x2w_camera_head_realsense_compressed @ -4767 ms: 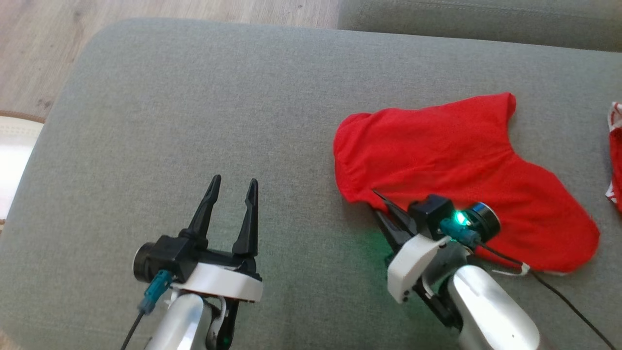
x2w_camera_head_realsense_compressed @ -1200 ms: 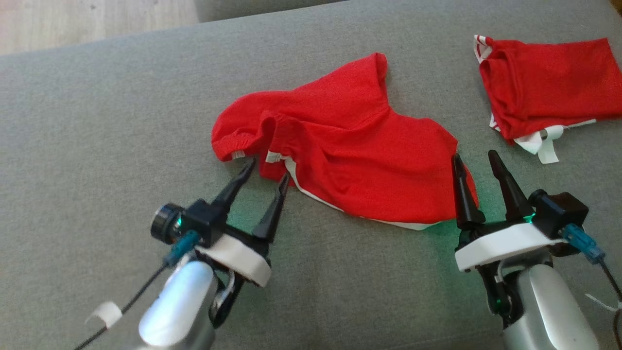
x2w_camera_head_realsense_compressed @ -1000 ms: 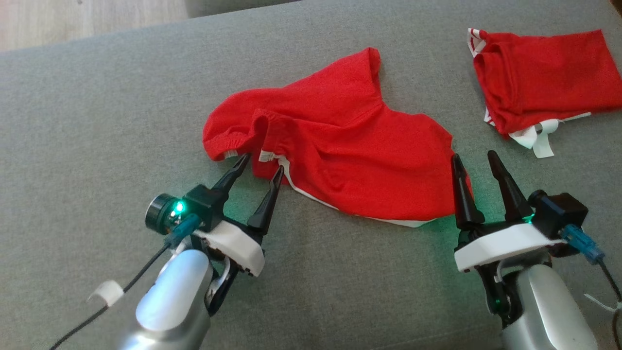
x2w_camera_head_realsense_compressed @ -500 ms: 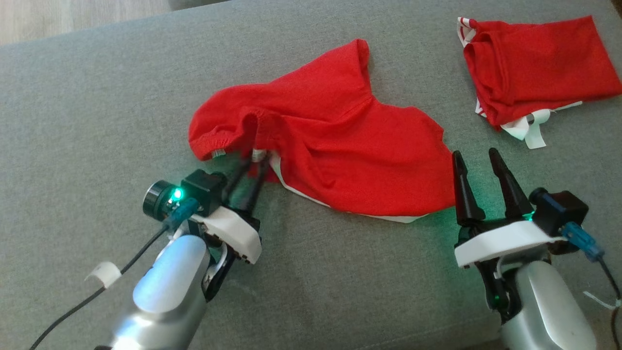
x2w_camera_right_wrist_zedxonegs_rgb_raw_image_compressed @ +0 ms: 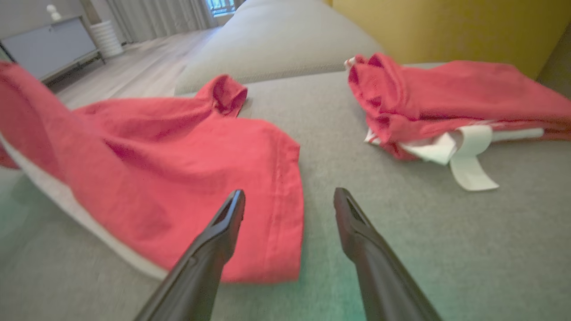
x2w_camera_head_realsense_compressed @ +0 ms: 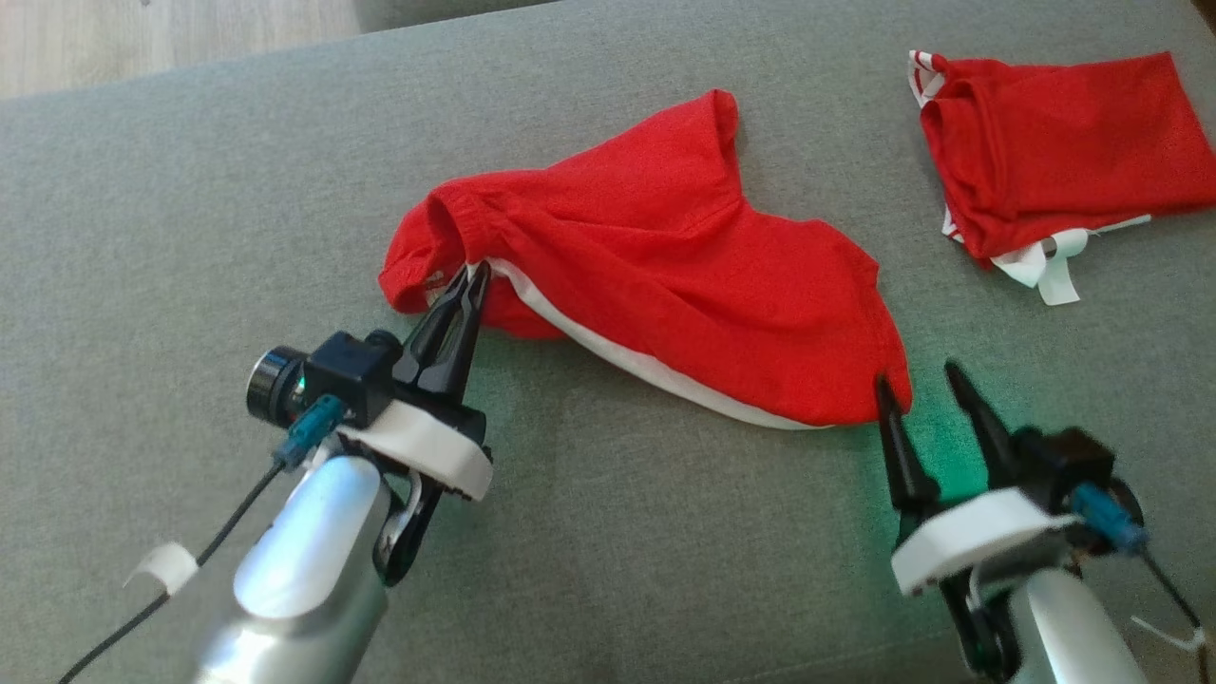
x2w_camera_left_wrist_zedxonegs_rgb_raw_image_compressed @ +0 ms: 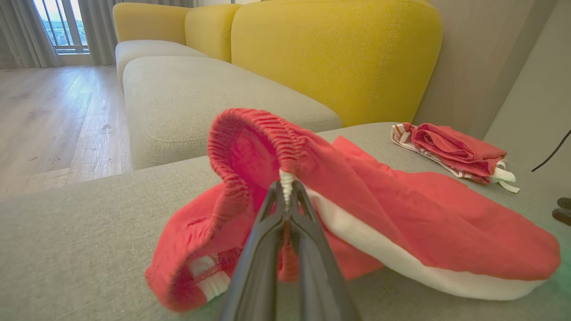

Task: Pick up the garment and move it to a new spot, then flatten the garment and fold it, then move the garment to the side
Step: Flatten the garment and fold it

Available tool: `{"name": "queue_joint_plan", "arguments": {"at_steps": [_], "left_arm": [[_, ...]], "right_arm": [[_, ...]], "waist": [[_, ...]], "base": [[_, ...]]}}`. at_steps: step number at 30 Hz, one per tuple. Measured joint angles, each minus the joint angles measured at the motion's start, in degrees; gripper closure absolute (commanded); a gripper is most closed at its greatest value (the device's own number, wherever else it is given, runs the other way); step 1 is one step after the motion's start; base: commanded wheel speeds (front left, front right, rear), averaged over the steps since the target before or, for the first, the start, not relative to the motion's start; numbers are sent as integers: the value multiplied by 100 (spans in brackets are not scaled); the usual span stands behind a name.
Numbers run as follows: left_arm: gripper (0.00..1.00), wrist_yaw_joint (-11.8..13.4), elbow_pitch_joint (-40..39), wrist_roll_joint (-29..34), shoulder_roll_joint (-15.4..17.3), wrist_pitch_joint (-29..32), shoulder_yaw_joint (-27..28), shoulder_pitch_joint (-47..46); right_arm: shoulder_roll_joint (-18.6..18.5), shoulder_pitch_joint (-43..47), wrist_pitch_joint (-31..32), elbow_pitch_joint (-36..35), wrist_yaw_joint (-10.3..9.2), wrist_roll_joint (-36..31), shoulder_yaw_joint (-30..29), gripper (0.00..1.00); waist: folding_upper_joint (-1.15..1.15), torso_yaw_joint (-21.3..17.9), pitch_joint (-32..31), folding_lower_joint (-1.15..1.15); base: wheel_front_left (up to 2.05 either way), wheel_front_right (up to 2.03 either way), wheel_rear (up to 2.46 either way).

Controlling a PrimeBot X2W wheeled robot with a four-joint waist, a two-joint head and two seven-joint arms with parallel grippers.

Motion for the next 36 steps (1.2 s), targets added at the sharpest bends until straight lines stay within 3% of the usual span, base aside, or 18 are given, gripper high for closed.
{"name": "queue_joint_plan", "arguments": {"at_steps": [10,26,36], "left_arm": [[100,192,-138,0,18,-46,62,173],[100,278,-175,0,15,-51,181,274],[100,270,-149,0,0,-51,189,274]], "right_arm": [[-571,420,219,-133,0,34,546,0],[-801,202,168,259,0,-795,1102,0],[-881,1,88,390,0,-860,1513,0]], "waist": [[0,104,-44,0],[0,294,-26,1],[0,346,-52,0]], "base": [[0,0,0],[0,0,0],[0,0,0]]}}
